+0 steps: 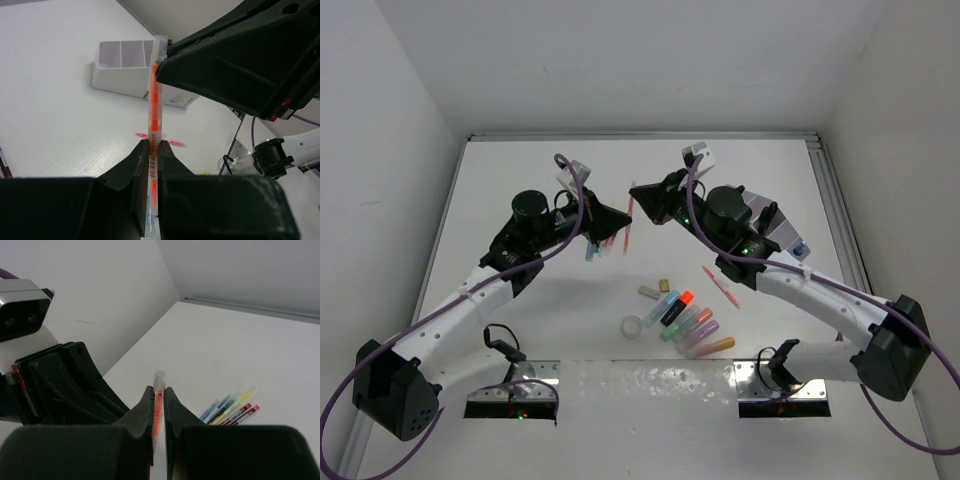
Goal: Sort the stationery into containers
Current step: Close the pen cap on the pen.
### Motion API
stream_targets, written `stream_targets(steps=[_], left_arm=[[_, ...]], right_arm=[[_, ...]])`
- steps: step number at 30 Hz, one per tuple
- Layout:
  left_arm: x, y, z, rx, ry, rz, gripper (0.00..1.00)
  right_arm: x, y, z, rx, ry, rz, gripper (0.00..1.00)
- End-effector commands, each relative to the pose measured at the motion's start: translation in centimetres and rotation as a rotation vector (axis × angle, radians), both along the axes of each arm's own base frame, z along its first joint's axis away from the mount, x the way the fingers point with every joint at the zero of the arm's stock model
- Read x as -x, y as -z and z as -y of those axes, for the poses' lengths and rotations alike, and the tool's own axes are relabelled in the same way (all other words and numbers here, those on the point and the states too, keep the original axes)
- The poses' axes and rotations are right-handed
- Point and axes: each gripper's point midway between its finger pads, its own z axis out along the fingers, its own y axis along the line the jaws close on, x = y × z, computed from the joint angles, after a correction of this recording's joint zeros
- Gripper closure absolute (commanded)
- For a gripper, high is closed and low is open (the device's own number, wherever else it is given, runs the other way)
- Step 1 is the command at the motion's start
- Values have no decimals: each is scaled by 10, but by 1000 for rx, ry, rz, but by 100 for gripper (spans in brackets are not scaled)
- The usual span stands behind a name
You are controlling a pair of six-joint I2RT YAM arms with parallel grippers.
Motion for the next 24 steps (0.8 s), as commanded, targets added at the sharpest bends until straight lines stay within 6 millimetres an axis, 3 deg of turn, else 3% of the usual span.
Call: stream_targets(steps=[1,7,11,17,24], left_arm=[[-8,-78,-7,149,-26,248,100],[-3,-96,-4,151,13,354,100],[-11,-103,-14,140,-27,388,100],[-21,-106,-24,108,-67,429,100],[-22,-103,-23,80,-60,468,100]], right_arm=[[20,45,-9,135,-62,-62,100],[35,78,-20,181,-102,-113,100],[41,99,-13,206,-94,-153,100],[48,126,-9,286,-91,-195,100],[69,160,-23,349,-140,-255,100]])
